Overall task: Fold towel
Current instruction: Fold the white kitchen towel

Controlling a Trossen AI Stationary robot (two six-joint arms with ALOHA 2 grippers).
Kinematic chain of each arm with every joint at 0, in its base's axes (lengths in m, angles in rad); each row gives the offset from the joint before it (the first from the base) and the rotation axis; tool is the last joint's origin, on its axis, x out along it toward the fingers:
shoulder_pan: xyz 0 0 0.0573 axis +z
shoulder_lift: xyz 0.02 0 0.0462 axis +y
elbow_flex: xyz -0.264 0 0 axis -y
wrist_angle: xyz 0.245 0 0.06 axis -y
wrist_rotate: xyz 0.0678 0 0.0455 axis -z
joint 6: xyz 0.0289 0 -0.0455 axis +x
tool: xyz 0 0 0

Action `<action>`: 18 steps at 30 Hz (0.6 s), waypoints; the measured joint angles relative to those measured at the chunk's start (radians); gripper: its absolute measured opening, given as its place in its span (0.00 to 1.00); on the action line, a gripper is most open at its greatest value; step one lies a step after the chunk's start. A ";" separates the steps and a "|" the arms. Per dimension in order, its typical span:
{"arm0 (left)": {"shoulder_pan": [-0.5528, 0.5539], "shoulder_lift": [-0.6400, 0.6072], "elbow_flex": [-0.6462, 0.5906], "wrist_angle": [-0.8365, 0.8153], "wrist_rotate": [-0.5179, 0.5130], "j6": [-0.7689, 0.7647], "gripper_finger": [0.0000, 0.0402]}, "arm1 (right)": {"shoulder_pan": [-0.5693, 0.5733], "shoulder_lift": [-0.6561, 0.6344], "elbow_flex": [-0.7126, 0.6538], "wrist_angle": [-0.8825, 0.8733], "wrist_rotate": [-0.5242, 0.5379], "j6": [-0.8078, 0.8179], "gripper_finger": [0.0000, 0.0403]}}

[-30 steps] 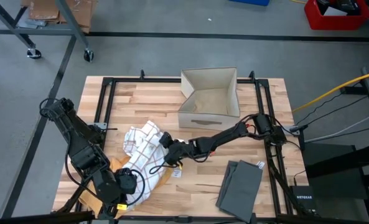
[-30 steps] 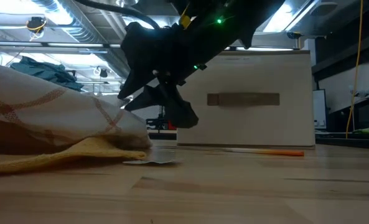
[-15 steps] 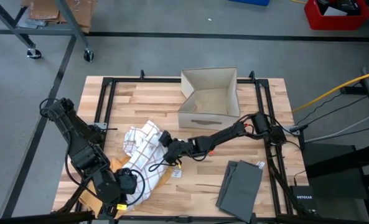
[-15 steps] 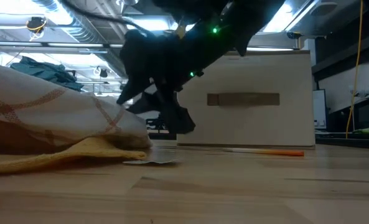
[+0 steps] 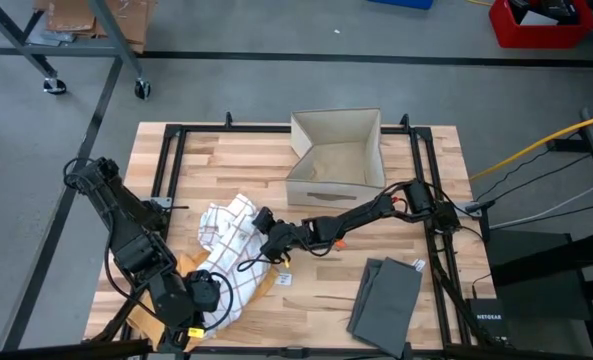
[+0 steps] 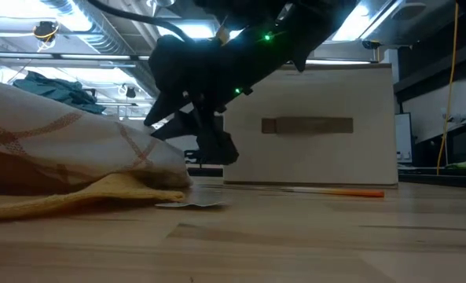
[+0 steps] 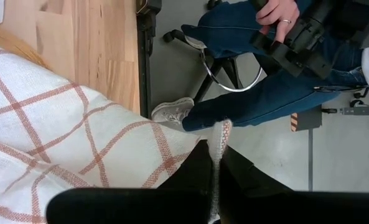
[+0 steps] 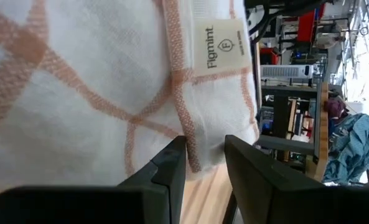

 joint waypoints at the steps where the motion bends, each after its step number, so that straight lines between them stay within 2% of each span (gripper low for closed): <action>1: 0.000 0.000 0.000 0.000 0.000 0.000 0.00 | 0.000 0.000 0.000 0.002 -0.008 0.000 0.29; 6: 0.000 0.000 0.000 0.000 0.000 0.000 0.00 | 0.000 0.000 0.000 0.007 -0.072 0.009 0.29; 10: 0.000 0.000 0.000 0.000 0.000 0.000 0.00 | 0.000 0.000 0.000 0.007 -0.079 0.009 0.26; 18: 0.000 0.000 0.000 0.000 0.000 0.000 0.00 | 0.000 0.000 0.000 0.007 -0.078 0.058 0.02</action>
